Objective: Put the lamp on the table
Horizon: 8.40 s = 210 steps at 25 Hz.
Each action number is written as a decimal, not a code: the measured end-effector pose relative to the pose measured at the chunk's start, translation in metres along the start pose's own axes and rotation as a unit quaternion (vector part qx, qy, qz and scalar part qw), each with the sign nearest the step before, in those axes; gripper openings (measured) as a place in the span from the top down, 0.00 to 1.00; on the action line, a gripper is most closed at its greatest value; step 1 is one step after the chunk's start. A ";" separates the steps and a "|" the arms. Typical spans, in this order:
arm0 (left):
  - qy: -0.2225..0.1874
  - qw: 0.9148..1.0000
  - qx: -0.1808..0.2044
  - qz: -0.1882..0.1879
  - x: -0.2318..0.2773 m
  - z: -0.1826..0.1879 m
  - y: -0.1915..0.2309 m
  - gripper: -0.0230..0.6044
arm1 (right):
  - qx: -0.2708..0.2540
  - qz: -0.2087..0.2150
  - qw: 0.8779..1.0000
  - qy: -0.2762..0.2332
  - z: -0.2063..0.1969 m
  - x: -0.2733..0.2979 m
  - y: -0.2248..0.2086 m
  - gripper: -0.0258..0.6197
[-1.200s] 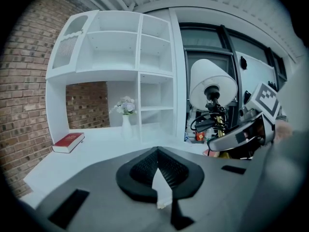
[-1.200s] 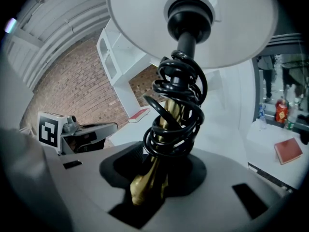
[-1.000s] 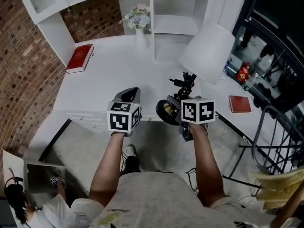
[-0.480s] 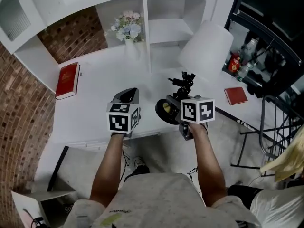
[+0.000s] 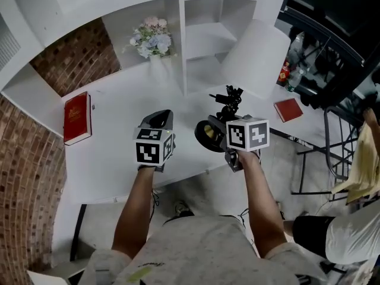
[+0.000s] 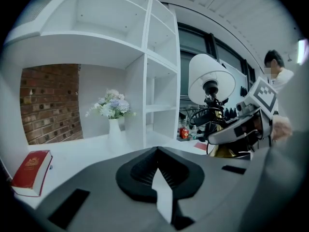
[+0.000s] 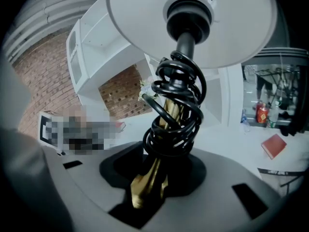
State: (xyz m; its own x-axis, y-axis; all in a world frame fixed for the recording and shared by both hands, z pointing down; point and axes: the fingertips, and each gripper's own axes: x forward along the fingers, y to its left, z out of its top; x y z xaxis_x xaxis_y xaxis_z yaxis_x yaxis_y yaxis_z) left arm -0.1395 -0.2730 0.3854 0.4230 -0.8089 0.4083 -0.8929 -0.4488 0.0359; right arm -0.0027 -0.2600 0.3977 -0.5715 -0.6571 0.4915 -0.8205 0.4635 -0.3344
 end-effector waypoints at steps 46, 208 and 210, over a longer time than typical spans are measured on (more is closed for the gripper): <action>0.005 0.996 0.012 -0.094 0.046 -0.017 -0.017 0.97 | -0.046 -0.126 0.991 0.005 -0.010 0.029 -0.067 0.77; -0.026 0.998 0.014 0.053 0.002 0.018 0.063 0.97 | -0.154 -0.067 0.984 -0.063 0.049 0.070 0.005 0.78; -0.027 0.998 0.013 0.062 -0.002 0.020 0.066 0.97 | -0.154 -0.056 0.984 -0.063 0.053 0.069 0.011 0.78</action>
State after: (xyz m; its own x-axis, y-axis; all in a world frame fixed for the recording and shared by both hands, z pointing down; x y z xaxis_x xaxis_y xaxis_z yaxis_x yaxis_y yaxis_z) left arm -0.1962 -0.3087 0.3690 0.3187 -0.8772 0.3591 -0.9346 -0.3539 -0.0351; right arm -0.0518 -0.3315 0.3854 -0.4899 -0.7743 0.4006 -0.8484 0.5292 -0.0146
